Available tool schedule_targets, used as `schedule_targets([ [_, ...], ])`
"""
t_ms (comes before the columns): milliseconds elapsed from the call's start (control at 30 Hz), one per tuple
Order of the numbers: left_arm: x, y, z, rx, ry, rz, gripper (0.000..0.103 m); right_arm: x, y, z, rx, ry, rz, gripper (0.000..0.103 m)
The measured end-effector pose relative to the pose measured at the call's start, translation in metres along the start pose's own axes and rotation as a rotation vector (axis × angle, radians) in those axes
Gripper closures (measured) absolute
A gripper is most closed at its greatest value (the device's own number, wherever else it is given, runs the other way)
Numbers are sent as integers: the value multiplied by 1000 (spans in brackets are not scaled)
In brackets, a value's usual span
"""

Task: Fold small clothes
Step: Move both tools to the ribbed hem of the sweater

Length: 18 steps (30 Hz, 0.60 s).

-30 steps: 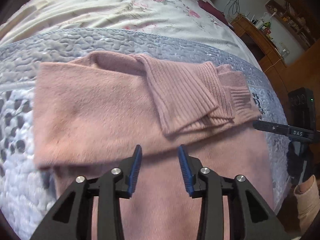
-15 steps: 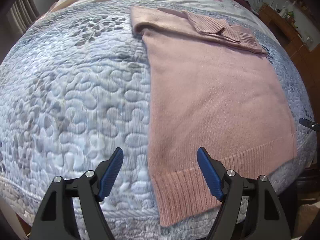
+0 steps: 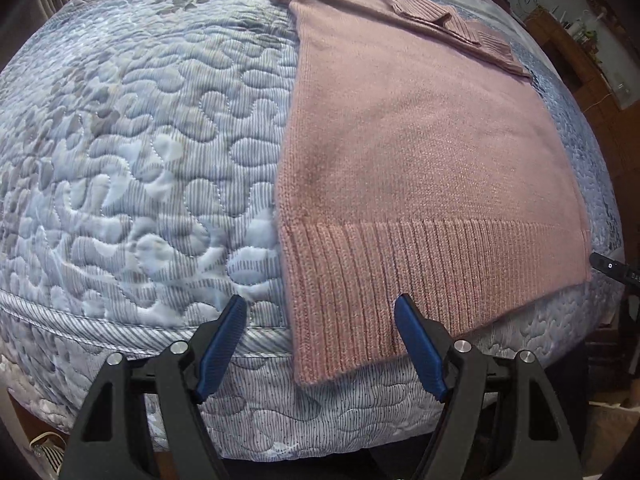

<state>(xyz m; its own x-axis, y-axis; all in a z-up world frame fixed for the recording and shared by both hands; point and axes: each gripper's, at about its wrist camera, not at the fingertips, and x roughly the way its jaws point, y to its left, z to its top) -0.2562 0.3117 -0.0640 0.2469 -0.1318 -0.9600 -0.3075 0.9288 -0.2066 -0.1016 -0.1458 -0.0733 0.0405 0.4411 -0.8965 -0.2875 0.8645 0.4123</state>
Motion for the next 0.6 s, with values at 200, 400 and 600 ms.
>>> schedule_targets([
  [200,2,-2,2,-12,-2,-40,24,8,7,1,-13,14,14,48],
  [400,3,-4,4,-24,-8,-79,26,12,13,-1,-35,26,36,69],
  [600,5,-8,7,-43,3,-97,58,17,13,-2,-10,55,92,91],
])
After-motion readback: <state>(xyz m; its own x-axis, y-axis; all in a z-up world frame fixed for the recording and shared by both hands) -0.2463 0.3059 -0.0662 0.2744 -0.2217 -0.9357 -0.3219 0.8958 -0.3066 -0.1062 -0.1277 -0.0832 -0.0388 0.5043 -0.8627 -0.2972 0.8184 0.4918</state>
